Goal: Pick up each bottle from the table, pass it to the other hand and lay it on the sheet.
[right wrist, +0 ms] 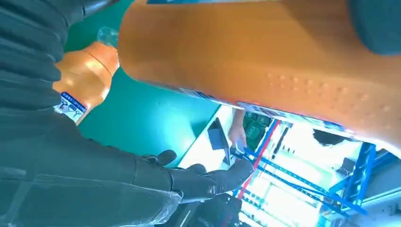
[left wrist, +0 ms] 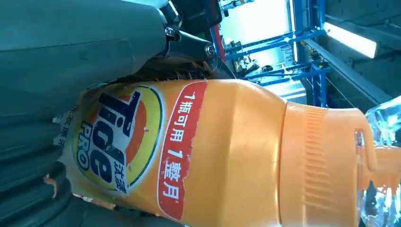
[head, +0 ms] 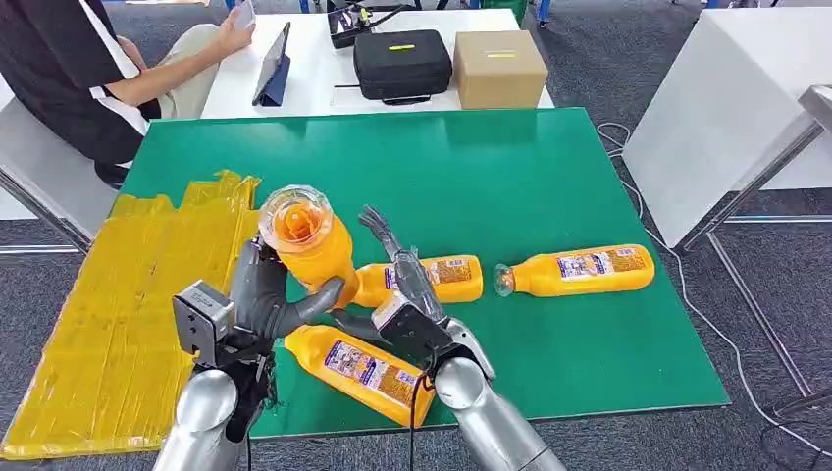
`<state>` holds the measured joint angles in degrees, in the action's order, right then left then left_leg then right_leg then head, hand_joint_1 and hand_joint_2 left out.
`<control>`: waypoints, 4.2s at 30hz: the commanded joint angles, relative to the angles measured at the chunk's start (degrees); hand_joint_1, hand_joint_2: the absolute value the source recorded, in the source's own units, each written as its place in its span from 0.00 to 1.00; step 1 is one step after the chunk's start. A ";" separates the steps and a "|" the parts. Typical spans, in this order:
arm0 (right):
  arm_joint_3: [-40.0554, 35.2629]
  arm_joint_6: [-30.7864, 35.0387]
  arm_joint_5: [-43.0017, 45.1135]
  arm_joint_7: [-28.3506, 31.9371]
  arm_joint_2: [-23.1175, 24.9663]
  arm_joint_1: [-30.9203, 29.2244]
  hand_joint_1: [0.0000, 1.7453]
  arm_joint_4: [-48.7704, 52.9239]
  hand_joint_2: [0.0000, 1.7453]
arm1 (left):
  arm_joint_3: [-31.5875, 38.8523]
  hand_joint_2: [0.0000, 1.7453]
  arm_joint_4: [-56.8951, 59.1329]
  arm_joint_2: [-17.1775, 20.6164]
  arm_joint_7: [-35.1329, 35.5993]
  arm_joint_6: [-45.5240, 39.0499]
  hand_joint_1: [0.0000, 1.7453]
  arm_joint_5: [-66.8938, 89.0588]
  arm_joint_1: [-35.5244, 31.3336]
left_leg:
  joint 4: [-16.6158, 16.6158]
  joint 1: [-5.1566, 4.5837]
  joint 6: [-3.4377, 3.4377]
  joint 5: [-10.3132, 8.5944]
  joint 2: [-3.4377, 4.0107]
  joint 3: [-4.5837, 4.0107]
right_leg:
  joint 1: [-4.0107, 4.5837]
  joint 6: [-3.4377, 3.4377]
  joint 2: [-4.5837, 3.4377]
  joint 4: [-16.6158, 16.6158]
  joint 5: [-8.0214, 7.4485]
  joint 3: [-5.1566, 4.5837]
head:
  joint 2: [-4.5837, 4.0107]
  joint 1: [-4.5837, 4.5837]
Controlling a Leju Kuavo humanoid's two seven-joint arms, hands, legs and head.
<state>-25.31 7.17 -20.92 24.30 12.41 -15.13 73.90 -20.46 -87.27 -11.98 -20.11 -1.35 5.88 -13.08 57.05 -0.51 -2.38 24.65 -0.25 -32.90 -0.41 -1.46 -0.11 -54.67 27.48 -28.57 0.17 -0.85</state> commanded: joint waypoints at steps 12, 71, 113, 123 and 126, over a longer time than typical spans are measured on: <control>3.61 4.05 -2.95 1.20 -6.38 9.35 0.00 13.68 1.00 | 7.64 1.00 -1.43 3.24 -4.46 -0.40 1.00 -2.15 6.47 | -0.16 0.02 0.15 0.03 -0.05 0.23 | 0.02 0.03 0.07 0.20 0.02 0.27 | 0.00 0.00; 16.45 20.98 -21.69 -4.34 -13.06 20.14 0.00 29.29 1.00 | 18.25 1.00 22.75 11.02 16.76 -32.98 1.00 82.26 -0.09 | -0.02 0.05 0.16 0.03 -0.01 -0.08 | 0.02 0.05 0.06 0.06 0.01 -0.05 | 0.02 0.00; 12.68 19.97 -16.42 -2.72 -15.70 19.68 0.00 18.99 1.00 | 16.79 1.00 39.71 9.60 7.88 -23.99 0.00 61.51 -6.07 | -0.08 0.04 0.15 0.01 -0.03 -0.02 | 0.01 0.04 0.08 0.13 0.00 0.02 | 0.02 0.02; 13.61 20.65 -17.08 -4.09 -15.98 21.38 0.00 21.00 1.00 | 15.33 1.00 39.39 8.81 7.17 -24.72 0.00 60.27 -6.29 | -0.06 0.03 0.14 0.03 -0.12 0.01 | 0.00 0.03 0.17 0.13 0.04 0.07 | 0.02 0.02; 13.61 20.65 -17.08 -4.09 -15.98 21.38 0.00 21.00 1.00 | 15.33 1.00 39.39 8.81 7.17 -24.72 0.00 60.27 -6.29 | -0.06 0.03 0.14 0.03 -0.12 0.01 | 0.00 0.03 0.17 0.13 0.04 0.07 | 0.02 0.02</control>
<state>-11.50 26.91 -37.40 21.44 -2.64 5.65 96.28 -3.32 -52.02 -2.23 -12.68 -25.90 67.04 -17.77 57.05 -0.53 -2.38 24.65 -0.30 -33.04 -0.46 -1.46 -0.04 -54.67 27.50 -28.71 0.20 -0.83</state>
